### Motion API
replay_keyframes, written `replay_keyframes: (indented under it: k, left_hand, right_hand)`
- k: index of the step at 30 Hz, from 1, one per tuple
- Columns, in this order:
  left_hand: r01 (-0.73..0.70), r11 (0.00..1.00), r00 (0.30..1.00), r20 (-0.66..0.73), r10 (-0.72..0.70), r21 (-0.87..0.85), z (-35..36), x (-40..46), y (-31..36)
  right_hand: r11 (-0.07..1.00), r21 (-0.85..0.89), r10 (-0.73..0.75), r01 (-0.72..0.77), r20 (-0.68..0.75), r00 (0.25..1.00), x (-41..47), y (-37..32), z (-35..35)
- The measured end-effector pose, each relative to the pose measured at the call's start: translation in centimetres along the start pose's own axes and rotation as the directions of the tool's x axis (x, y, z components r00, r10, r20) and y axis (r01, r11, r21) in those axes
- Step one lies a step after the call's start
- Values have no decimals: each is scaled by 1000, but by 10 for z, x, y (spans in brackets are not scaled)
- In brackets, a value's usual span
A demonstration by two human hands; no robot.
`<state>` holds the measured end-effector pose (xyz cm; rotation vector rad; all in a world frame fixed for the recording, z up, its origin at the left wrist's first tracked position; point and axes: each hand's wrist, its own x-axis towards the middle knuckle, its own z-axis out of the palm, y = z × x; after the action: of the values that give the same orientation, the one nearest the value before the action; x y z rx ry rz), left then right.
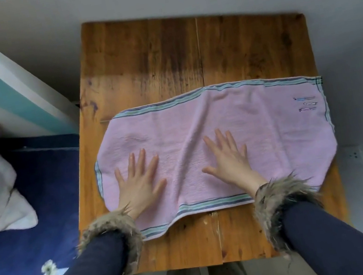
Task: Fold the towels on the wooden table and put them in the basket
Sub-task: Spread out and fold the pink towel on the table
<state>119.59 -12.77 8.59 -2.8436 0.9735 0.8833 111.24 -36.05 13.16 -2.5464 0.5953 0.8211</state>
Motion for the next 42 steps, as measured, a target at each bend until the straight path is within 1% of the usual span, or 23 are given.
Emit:
replay_keyframes:
  k: [3,5,8,10,11,13,15,16,17,19,21,23,25,28,30,31,33,34,36,38,40,42]
  left_hand:
    - [-5,1000,997,-75,6,17,1,10,-27]
    - [-10,1000,996,-92,12,22,-6,17,-45]
    - [-56,998,993,-105,59,29,-18,24,-60]
    - [-108,994,972,-211,106,-1,-27,24,-62]
    - [-133,990,945,-307,113,-45,-31,24,-63]
    - [-161,972,854,-517,52,-169,-41,27,-66]
    - [-143,960,775,-630,-43,-241,-54,41,-70]
    - [-122,959,763,-642,-74,-255,-62,52,-72]
    - [-96,958,778,-620,-98,-271,-71,63,-73]
    - [-58,943,860,-495,-120,-329,-89,88,-73]
    - [-65,943,914,-399,-75,-327,-101,111,-68]
    - [-107,967,932,-363,17,-231,-106,125,-60]
    - [-148,974,928,-364,76,-173,-108,131,-59]
    - [-206,972,901,-409,145,-111,-120,132,-68]
    - [-193,979,917,-368,155,-68,-136,133,-81]
    - [-168,985,926,-349,143,-42,-143,134,-89]
    - [-79,997,926,-370,78,12,-157,137,-104]
    - [-25,999,913,-405,38,37,-163,139,-110]
    - [80,994,868,-496,-36,69,-165,144,-118]
    - [152,987,821,-563,-96,54,-158,143,-118]
    - [114,993,801,-590,-97,-8,-143,135,-112]
    - [52,992,832,-545,-107,-116,-111,113,-99]
  right_hand:
    - [998,-48,42,-40,37,998,6,2,14]
    - [996,-79,53,-50,29,998,5,7,20]
    - [996,-70,64,-61,33,997,4,7,17]
    - [995,-25,92,-91,31,995,5,1,13]
    - [994,3,111,-111,17,994,6,-3,12]
    - [990,46,135,-132,-61,989,9,-15,10]
    - [995,22,101,-99,-131,986,17,-28,8]
    - [998,-14,58,-60,-152,987,23,-36,8]
    - [999,-49,9,-17,-165,986,29,-45,7]
    - [994,-90,-69,54,-170,983,43,-63,8]
    - [992,-94,-95,83,-141,985,55,-79,9]
    - [994,-85,-74,66,-97,993,61,-86,10]
    - [996,-83,-50,45,-64,997,62,-86,9]
    - [996,-77,-40,36,-41,998,62,-84,7]
    - [997,-71,-34,31,-34,999,62,-86,6]
    - [997,-69,-30,28,-29,999,63,-86,6]
    - [998,-62,-25,24,-20,999,63,-87,6]
    - [998,-60,-23,22,-19,1000,63,-87,5]
    - [998,-60,-19,18,-23,1000,63,-87,6]
    - [998,-62,-19,18,-18,1000,63,-87,6]
    - [998,-62,-20,19,-14,1000,63,-86,7]
    - [998,-66,-23,23,-10,1000,63,-87,7]
